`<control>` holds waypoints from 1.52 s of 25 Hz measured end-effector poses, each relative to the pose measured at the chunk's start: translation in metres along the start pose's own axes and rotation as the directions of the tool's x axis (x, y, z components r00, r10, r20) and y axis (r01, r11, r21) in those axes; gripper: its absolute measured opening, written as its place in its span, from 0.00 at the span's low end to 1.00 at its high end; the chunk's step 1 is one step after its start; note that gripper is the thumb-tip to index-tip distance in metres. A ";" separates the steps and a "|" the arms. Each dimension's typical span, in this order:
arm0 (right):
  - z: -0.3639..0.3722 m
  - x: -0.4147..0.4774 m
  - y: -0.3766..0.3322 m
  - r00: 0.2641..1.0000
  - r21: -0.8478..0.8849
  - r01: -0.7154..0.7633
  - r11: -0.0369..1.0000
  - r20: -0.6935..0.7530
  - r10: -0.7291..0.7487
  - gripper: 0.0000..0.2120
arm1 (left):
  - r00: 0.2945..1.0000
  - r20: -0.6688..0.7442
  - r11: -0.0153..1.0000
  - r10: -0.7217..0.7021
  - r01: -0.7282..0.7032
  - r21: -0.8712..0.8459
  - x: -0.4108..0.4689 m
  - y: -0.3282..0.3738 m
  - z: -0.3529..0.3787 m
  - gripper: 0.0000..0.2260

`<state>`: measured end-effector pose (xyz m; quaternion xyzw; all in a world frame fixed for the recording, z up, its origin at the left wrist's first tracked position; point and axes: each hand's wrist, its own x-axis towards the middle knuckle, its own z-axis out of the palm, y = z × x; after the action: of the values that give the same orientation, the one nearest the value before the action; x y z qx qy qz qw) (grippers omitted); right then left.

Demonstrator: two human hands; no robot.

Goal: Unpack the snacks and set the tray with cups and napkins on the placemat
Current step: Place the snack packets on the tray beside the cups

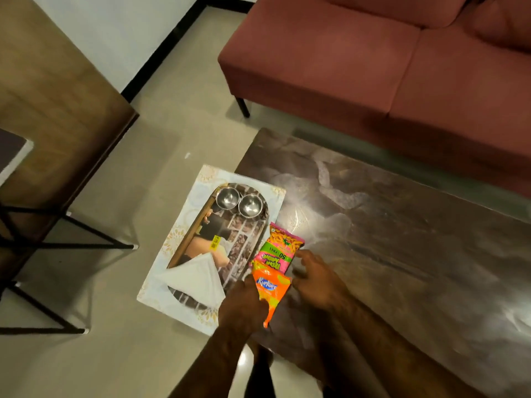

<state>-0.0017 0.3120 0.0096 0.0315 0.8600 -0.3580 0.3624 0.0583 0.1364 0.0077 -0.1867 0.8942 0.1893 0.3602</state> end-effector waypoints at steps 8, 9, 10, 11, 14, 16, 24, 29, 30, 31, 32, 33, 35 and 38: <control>0.053 0.077 -0.001 0.952 0.323 -0.216 0.922 -0.139 0.272 0.25 | 0.997 -0.050 0.948 0.061 -0.042 0.315 0.039 -0.016 0.029 0.38; 0.059 0.082 -0.001 0.942 0.349 -0.239 0.906 -0.145 0.304 0.26 | 0.995 -0.062 0.946 0.074 -0.050 0.321 0.042 -0.017 0.032 0.39; 0.064 0.087 -0.001 0.930 0.375 -0.256 0.891 -0.156 0.332 0.26 | 0.994 -0.066 0.946 0.086 -0.060 0.318 0.045 -0.017 0.034 0.40; 0.069 0.091 -0.001 0.918 0.403 -0.268 0.875 -0.169 0.359 0.27 | 0.993 -0.061 0.947 0.098 -0.074 0.314 0.049 -0.017 0.034 0.41; 0.084 0.104 -0.001 0.871 0.443 -0.288 0.849 -0.247 0.424 0.31 | 0.988 -0.126 0.969 0.088 -0.056 0.240 0.056 -0.019 0.039 0.42; 0.089 0.113 -0.002 0.843 0.458 -0.301 0.836 -0.282 0.458 0.32 | 0.985 -0.081 0.973 0.150 -0.132 0.191 0.052 -0.021 0.031 0.39; 0.082 0.112 -0.005 0.818 0.759 -0.244 0.603 -0.173 0.549 0.15 | 0.991 0.114 0.981 0.074 -0.051 -0.189 0.058 -0.037 0.014 0.21; 0.070 0.086 -0.034 0.785 0.820 -0.144 0.554 -0.246 0.569 0.09 | 0.979 0.204 0.771 0.026 0.111 -0.628 0.058 -0.059 -0.057 0.18; 0.071 0.081 -0.041 0.794 0.806 -0.128 0.577 -0.265 0.547 0.08 | 0.983 0.182 0.736 0.010 0.116 -0.667 0.063 -0.066 -0.072 0.16; 0.072 0.079 -0.049 0.809 0.795 -0.115 0.596 -0.274 0.521 0.07 | 0.988 0.151 0.713 -0.002 0.107 -0.693 0.069 -0.072 -0.086 0.14; 0.076 0.078 -0.055 0.825 0.786 -0.110 0.608 -0.269 0.497 0.07 | 0.993 0.118 0.708 -0.009 0.090 -0.700 0.075 -0.078 -0.101 0.12; 0.080 0.077 -0.063 0.843 0.784 -0.110 0.611 -0.253 0.475 0.07 | 0.996 0.083 0.721 -0.021 0.073 -0.689 0.082 -0.084 -0.114 0.12; 0.091 0.080 -0.078 0.873 0.789 -0.127 0.601 -0.199 0.446 0.08 | 0.997 0.028 0.764 -0.068 0.070 -0.642 0.100 -0.097 -0.134 0.14; 0.112 0.094 -0.092 0.881 0.788 -0.167 0.592 -0.150 0.448 0.10 | 0.987 -0.020 0.774 -0.160 0.112 -0.623 0.128 -0.116 -0.144 0.15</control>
<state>-0.0328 0.1533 -0.0506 0.3897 0.6601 -0.6025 0.2222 -0.0557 -0.0561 -0.0115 -0.3653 0.7789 0.4389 0.2591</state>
